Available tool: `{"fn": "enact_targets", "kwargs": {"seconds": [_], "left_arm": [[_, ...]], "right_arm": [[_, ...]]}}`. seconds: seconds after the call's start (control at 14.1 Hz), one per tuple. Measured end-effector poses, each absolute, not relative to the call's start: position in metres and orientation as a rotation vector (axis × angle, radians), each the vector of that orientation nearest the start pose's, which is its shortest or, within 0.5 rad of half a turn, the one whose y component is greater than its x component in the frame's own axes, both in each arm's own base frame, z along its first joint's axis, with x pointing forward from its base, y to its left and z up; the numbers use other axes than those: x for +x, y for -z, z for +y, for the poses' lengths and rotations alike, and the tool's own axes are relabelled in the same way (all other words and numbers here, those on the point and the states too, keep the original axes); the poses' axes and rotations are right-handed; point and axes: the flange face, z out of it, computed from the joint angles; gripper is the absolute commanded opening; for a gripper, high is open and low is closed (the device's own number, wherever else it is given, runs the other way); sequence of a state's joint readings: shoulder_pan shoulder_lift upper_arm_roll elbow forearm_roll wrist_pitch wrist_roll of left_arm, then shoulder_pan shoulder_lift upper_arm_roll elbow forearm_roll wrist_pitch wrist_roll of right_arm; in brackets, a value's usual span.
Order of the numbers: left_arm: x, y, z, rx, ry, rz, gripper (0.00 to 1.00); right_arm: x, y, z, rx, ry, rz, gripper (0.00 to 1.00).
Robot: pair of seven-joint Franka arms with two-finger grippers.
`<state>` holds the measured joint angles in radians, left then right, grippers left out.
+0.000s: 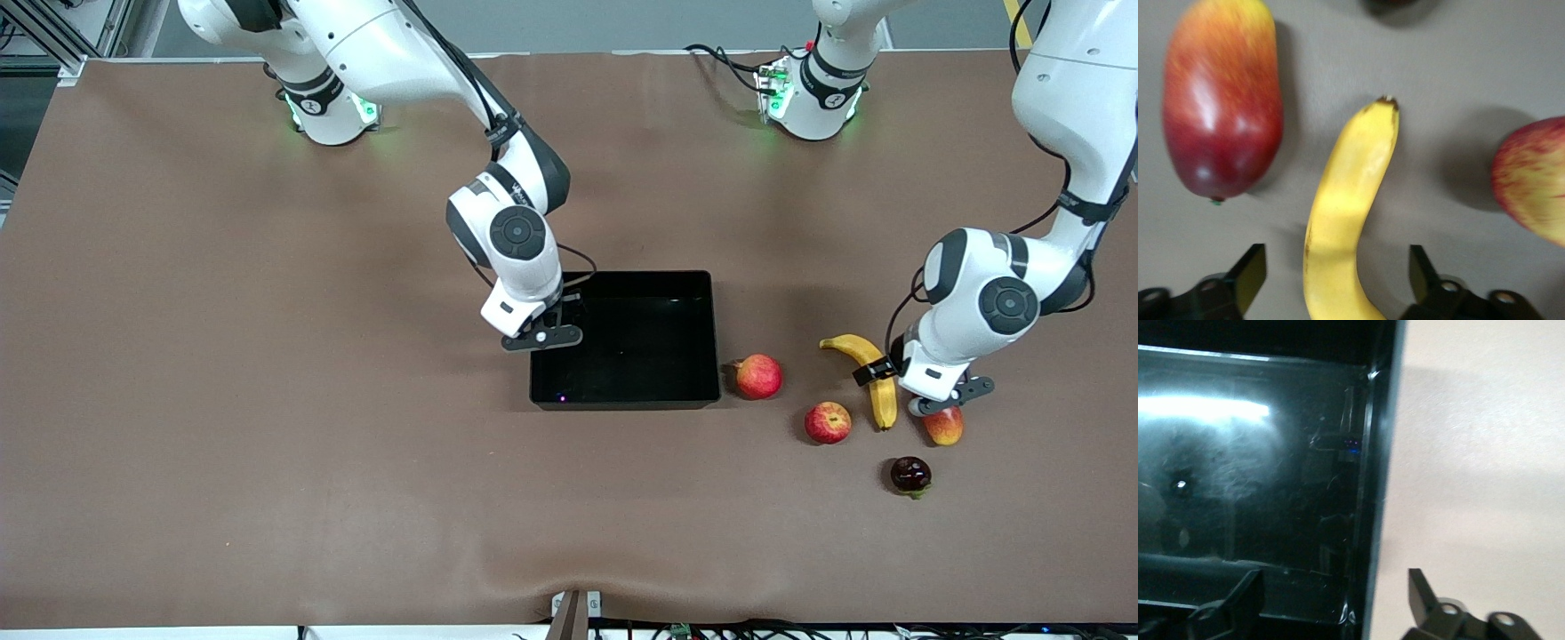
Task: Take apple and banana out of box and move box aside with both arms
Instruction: 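Release the banana with the left gripper while the right gripper grips the box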
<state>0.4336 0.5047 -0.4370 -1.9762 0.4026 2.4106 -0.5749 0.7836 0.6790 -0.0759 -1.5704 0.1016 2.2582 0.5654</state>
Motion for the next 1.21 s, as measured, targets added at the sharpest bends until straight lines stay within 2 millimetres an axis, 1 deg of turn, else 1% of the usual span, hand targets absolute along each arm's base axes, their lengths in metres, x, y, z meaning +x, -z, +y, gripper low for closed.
{"fn": "enact_targets", "kwargs": {"seconds": [0.07, 0.14, 0.21, 0.43, 0.64, 0.78, 0.92, 1.07, 1.21], "left_arm": [[0.615, -0.248, 0.003, -3.036, 0.029, -0.469, 1.00], [0.618, -0.269, -0.006, -3.021, 0.028, -0.449, 1.00], [0.622, -0.294, -0.015, -3.001, 0.018, -0.430, 1.00], [0.635, -0.377, -0.035, -2.943, -0.023, -0.382, 1.00], [0.645, -0.446, -0.044, -2.941, -0.022, -0.276, 1.00], [0.649, -0.488, -0.045, -2.948, -0.009, -0.196, 1.00], [0.649, -0.520, -0.041, -2.966, -0.021, -0.154, 1.00], [0.647, -0.537, -0.039, -3.030, -0.044, -0.169, 1.00], [0.646, -0.554, -0.039, -3.078, -0.017, -0.184, 1.00]], "right_arm": [[0.528, -0.245, 0.463, -3.110, -0.016, -0.123, 0.33], [0.528, -0.245, 0.463, -3.111, -0.018, -0.101, 0.18], [0.528, -0.245, 0.463, -3.112, -0.019, -0.085, 0.14], [0.527, -0.244, 0.463, -3.115, -0.024, -0.068, 0.14], [0.527, -0.244, 0.463, -3.116, -0.024, -0.067, 0.13], [0.527, -0.244, 0.463, -3.116, -0.024, -0.066, 0.13], [0.527, -0.244, 0.463, -3.116, -0.024, -0.066, 0.13], [0.527, -0.244, 0.463, -3.116, -0.024, -0.066, 0.13], [0.527, -0.244, 0.463, -3.116, -0.024, -0.066, 0.12]]}}
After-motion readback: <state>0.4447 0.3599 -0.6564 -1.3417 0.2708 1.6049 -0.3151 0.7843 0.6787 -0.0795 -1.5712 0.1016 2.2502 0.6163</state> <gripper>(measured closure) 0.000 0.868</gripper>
